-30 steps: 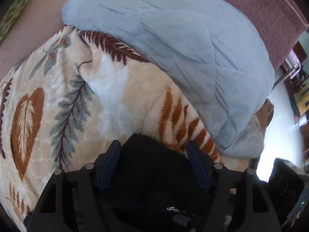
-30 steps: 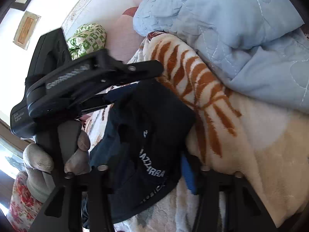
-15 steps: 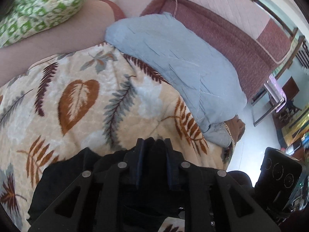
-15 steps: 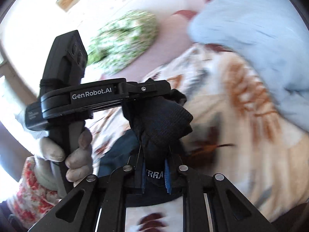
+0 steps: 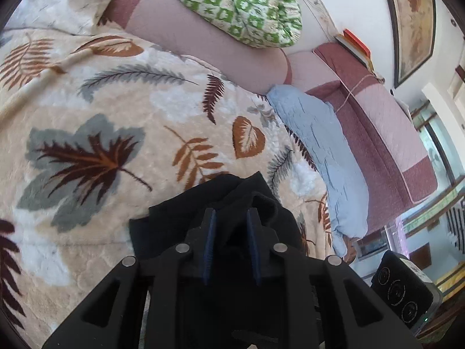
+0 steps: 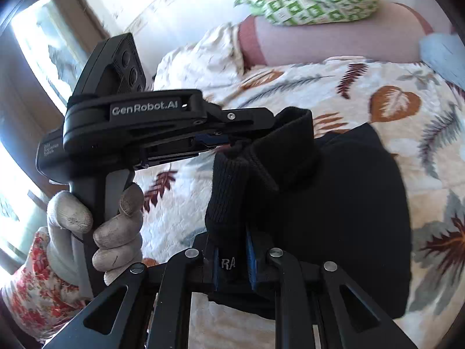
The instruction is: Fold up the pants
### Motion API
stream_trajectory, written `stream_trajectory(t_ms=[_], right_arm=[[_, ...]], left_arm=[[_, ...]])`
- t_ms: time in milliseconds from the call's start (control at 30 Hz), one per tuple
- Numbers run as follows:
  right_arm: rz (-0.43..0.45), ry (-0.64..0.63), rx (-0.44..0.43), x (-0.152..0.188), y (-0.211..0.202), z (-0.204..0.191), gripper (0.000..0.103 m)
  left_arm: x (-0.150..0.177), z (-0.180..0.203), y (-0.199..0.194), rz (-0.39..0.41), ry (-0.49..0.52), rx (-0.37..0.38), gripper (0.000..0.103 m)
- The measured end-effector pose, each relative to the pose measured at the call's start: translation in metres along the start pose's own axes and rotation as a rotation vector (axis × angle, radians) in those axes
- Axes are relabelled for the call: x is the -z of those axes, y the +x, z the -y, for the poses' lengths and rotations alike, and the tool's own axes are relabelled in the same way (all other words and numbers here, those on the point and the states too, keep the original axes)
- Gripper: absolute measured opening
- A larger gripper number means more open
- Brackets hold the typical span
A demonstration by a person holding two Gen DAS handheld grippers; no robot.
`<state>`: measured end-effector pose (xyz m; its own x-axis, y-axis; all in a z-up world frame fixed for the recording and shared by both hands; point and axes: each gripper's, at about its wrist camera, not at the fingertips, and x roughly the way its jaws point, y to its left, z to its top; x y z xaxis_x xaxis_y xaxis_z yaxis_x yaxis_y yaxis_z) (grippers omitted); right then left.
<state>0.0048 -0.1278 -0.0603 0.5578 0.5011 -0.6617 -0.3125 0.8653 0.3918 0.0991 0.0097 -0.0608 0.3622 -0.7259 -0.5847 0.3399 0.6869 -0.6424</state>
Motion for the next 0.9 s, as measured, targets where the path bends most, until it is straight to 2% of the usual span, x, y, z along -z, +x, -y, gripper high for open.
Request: stream_trajectory(t_ms=[167,200,233,267,333,400,467,533,600,667,700,733,833,900], right_arm=[[-0.048,-0.099,0.034,0.007,0.02,-0.015,0.019],[-0.058,-0.13,0.049,0.01,0.022,-0.02,0.021],[-0.059,-0.162,0.071,0.014,0.022,-0.025,0.024],[-0.061,-0.191,0.079,0.019,0.02,-0.031,0.029],[-0.069,-0.235,0.039,0.024,0.013,-0.043,0.061],[-0.067,-0.298,0.012,0.028,0.004,-0.054,0.066],[-0.073,-0.393,0.016,0.033,-0.008,-0.068,0.066],[-0.057,-0.428,0.008,0.029,-0.023,-0.074,0.066],[-0.024,-0.418,0.04,0.013,-0.032,-0.07,0.066],[0.001,-0.379,0.11,-0.01,-0.031,-0.059,0.065],[0.002,-0.354,0.14,-0.022,-0.027,-0.054,0.057],[-0.008,-0.317,0.163,-0.036,-0.019,-0.045,0.046],[-0.083,-0.217,0.15,-0.064,0.016,-0.027,0.036],[-0.155,-0.164,0.144,-0.078,0.05,-0.016,0.034]], left_arm=[[0.013,-0.026,-0.016,0.061,-0.091,0.003,0.024],[0.015,-0.031,-0.019,0.073,-0.108,-0.007,0.027],[0.017,-0.036,-0.022,0.087,-0.124,-0.011,0.034],[0.02,-0.042,-0.027,0.105,-0.148,-0.01,0.041],[0.024,-0.056,-0.04,0.143,-0.197,0.002,0.045],[0.028,-0.069,-0.056,0.194,-0.246,0.009,0.05],[0.035,-0.08,-0.071,0.236,-0.284,0.004,0.052],[0.043,-0.088,-0.085,0.264,-0.309,-0.001,0.052],[0.05,-0.088,-0.092,0.277,-0.306,-0.019,0.052],[0.057,-0.082,-0.093,0.27,-0.301,-0.028,0.052],[0.06,-0.077,-0.09,0.26,-0.296,-0.024,0.052],[0.064,-0.071,-0.086,0.245,-0.288,-0.022,0.052],[0.078,-0.055,-0.063,0.165,-0.26,-0.017,0.052],[0.091,-0.049,-0.04,0.085,-0.258,-0.037,0.052]])
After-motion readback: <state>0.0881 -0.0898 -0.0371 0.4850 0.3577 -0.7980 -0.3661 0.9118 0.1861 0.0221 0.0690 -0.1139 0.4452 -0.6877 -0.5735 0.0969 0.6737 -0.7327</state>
